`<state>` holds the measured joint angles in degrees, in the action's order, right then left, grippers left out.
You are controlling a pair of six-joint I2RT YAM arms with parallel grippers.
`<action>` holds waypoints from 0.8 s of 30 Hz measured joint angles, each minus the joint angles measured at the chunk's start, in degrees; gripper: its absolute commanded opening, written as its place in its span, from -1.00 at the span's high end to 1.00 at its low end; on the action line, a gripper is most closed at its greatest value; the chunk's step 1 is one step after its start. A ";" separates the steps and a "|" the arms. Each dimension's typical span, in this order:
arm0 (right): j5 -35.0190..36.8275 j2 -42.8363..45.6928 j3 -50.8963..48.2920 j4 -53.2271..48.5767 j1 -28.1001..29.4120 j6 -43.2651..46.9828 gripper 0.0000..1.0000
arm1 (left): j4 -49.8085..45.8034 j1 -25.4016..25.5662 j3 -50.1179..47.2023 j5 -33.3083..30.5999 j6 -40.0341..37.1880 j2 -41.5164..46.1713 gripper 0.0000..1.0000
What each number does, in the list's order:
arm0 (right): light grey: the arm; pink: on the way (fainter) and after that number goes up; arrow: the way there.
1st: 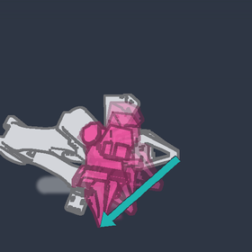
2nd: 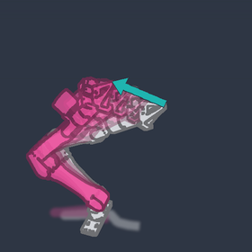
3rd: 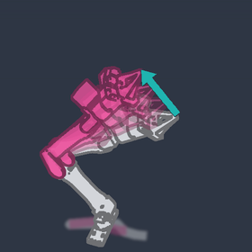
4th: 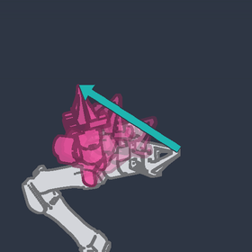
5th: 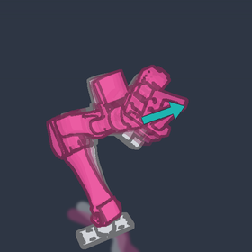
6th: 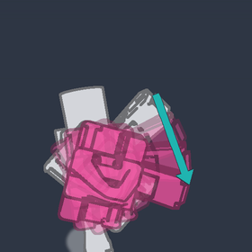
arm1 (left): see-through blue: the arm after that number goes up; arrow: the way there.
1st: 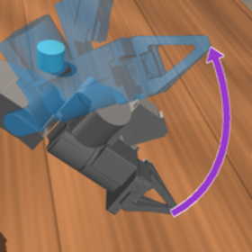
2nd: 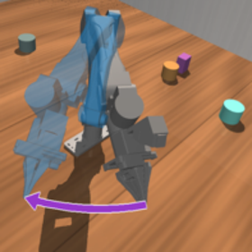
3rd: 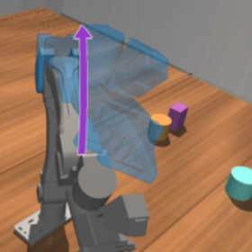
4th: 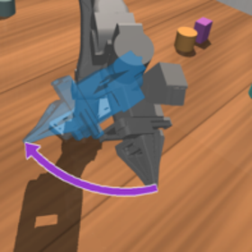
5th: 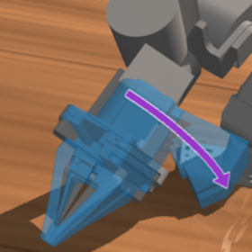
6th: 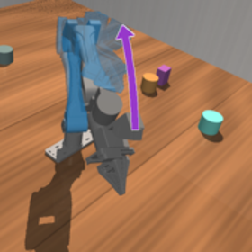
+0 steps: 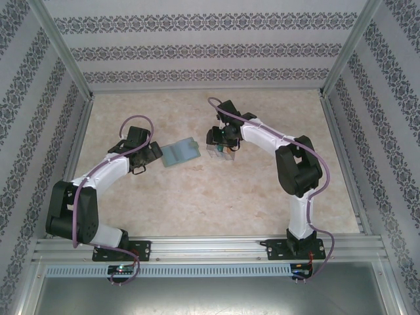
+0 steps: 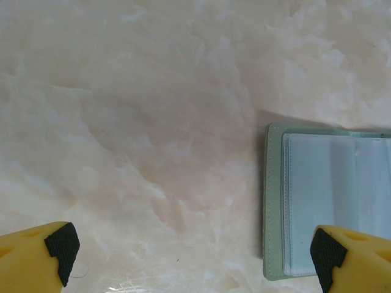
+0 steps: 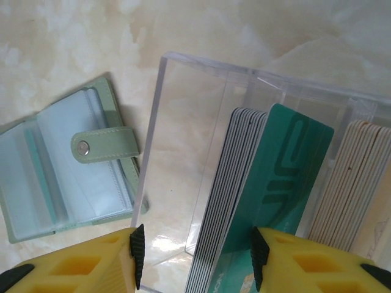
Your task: Put the credit cards into the card holder
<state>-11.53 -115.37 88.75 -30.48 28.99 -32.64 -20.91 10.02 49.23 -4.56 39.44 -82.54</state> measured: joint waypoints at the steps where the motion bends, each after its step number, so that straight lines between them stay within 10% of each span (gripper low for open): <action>1: -0.11 0.17 0.00 0.07 0.00 0.02 0.03 | 0.00 0.00 0.00 0.02 0.00 0.00 -0.99; 24: -0.37 0.48 -0.11 0.11 -0.02 0.22 0.62 | 0.09 0.00 -0.74 -0.22 -0.46 0.33 -0.99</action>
<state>-11.90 -114.89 88.64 -30.37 28.97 -32.42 -20.82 10.02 48.49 -4.78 38.98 -82.21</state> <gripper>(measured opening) 0.215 0.994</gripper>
